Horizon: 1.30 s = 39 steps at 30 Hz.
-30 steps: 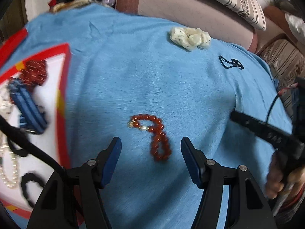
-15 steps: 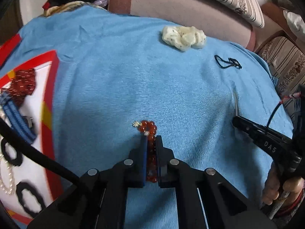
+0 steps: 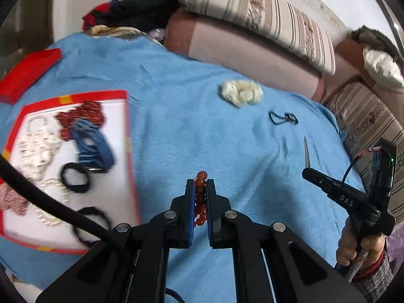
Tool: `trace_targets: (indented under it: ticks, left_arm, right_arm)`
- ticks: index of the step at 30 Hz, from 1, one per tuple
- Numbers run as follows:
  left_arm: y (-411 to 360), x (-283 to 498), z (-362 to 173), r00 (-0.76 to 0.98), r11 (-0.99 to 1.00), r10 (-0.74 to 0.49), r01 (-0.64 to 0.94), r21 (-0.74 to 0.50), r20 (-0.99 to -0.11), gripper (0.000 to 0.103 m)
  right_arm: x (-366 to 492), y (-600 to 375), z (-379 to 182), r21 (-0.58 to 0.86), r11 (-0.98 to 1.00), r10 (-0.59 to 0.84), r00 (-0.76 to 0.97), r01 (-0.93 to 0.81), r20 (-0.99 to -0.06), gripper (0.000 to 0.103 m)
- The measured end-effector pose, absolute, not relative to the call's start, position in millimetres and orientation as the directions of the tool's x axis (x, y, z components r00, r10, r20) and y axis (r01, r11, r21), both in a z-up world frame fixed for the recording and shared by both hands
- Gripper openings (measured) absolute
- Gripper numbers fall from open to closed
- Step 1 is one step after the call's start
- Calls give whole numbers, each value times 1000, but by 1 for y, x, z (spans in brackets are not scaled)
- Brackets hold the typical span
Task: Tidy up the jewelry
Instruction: 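Carry the red bead bracelet into the white tray and open the left tool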
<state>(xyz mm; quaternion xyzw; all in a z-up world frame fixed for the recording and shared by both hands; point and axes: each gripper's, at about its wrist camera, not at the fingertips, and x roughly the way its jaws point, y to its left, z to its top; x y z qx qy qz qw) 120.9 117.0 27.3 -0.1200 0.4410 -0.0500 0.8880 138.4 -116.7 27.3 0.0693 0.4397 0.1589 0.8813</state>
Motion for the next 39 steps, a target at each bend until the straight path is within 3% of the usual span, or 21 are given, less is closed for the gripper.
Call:
trace_targets:
  ticks: [7,22,36,39]
  left_arm:
    - [176,84,43,640,964,-87,-140,-227,-764,7]
    - [282,46,7,586,909,45,-360,-210,-809,7]
    - [318,48,-21,554,869,59,-438,-230,-830,8]
    - [319,44,-18,567,863,55,-441,-246,-822,17]
  right_arm:
    - [124,-40,46,266,883,446,513,-387,-734,15]
    - [111,96,33,265,750,550,350,-606,-758,15]
    - [131,163,-18,120,747,427,334,-654,-841,15]
    - [137,161,-19,135,749,433,325,-648,-841,16]
